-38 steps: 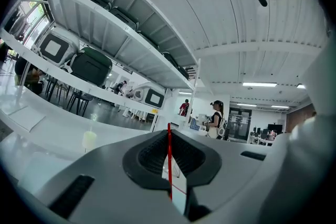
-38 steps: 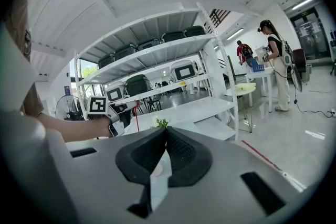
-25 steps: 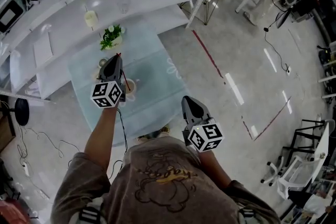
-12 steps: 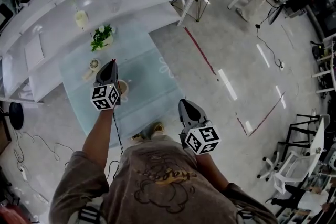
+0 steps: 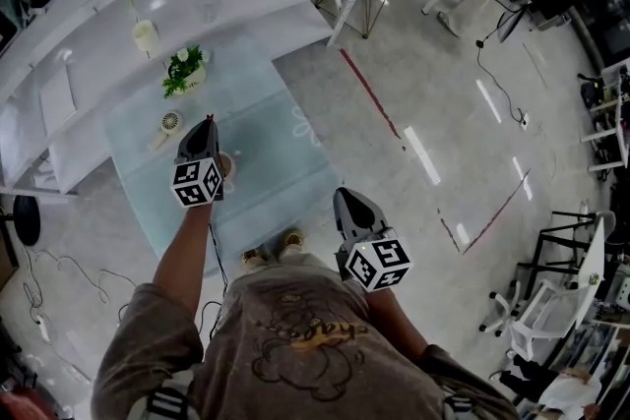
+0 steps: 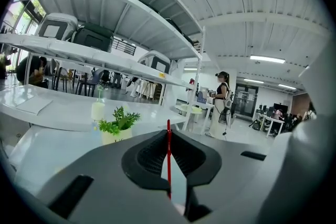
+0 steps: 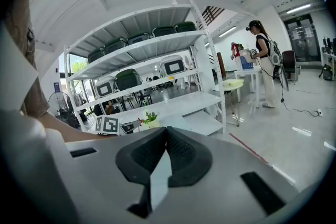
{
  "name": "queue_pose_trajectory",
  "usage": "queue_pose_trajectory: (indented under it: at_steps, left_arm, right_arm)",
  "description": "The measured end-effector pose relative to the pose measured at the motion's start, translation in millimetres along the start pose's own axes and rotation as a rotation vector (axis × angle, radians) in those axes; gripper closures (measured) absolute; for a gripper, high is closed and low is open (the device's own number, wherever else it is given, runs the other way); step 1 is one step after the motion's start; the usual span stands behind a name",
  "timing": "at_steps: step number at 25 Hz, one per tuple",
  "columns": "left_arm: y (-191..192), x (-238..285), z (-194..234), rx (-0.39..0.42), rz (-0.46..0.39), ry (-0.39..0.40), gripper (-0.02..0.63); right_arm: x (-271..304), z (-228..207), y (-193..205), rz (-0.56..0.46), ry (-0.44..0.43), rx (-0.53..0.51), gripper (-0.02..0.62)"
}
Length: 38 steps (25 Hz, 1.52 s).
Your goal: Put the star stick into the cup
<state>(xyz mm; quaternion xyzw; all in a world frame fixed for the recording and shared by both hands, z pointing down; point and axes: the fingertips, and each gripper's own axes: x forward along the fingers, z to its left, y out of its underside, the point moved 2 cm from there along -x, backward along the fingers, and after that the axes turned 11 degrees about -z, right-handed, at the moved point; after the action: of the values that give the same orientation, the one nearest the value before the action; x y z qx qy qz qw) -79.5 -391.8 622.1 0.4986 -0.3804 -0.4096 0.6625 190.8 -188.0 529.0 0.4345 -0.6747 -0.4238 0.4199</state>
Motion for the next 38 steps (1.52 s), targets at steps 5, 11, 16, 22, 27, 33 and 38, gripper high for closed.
queue_pose_trajectory:
  at_steps: [5,11,16,22,27,33,38]
  left_arm:
    - [7,1,1,-0.004,0.030,0.001,0.572]
    - [-1,0,-6,-0.018,0.031,0.011,0.560]
    - [-22,-4,-17,-0.040,0.016,0.042,0.534]
    - [-58,-18,-38,-0.072,-0.002,0.126,0.531]
    - [-92,-42,-51,-0.099,-0.026,0.174,0.531]
    - [-128,-84,-58,-0.103,-0.065,0.191,0.531]
    - [-147,-121,-66,-0.081,-0.093,0.200,0.529]
  right_arm:
    - [0,2,2,0.001,-0.002,0.000,0.594]
    - [-2,0,1,-0.004,-0.003,0.003,0.594]
    - [-1,5,2,-0.012,-0.020,0.006,0.594]
    - [7,15,-3,-0.033,-0.048,0.004,0.594]
    - [13,22,-9,-0.060,-0.072,0.000,0.594]
    - [20,35,-14,-0.081,-0.105,-0.003,0.594]
    - [25,49,-17,-0.084,-0.141,-0.019,0.594]
